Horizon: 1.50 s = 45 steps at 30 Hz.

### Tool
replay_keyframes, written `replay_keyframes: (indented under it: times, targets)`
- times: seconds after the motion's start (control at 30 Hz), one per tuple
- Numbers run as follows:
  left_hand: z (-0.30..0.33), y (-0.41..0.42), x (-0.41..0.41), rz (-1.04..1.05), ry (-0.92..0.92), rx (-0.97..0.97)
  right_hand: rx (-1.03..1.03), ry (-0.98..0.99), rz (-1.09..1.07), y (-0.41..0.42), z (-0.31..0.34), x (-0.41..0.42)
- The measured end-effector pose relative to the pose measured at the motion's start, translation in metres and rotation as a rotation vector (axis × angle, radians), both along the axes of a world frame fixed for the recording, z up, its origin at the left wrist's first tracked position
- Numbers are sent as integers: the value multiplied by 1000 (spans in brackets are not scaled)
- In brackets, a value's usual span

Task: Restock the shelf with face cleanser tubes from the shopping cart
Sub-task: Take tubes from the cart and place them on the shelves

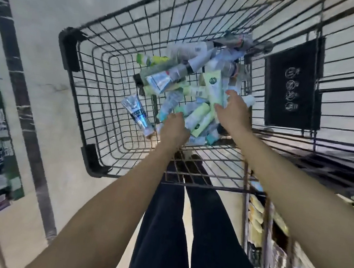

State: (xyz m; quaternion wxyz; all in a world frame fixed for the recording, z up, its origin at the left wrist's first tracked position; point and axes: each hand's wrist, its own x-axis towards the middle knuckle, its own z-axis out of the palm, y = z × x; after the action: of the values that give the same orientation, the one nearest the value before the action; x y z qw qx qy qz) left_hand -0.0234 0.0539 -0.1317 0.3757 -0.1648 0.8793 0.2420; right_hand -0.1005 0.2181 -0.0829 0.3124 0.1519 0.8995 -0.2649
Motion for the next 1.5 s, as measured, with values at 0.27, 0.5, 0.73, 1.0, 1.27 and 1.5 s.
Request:
replay_keyframes:
  times: [0.27, 0.5, 0.73, 1.0, 1.27, 1.5]
  targets:
    - [-56, -3, 6, -80, -3, -65, 37, -10, 39, -6, -71, -15]
    - [-56, -5, -8, 94, -83, 26, -25, -110, -102, -3, -76, -21]
    - [-8, -20, -12, 419, 111, 207, -179, -126, -324, 12, -33, -6]
    - [121, -27, -25, 571, 276, 424, -444, -76, -539, 23, 76, 16]
    - [292, -14, -15, 941, 344, 816, -721, 59, -617, 32, 231, 61]
    - [380, 12, -8, 740, 366, 800, -880, 223, -580, 35, 331, 94]
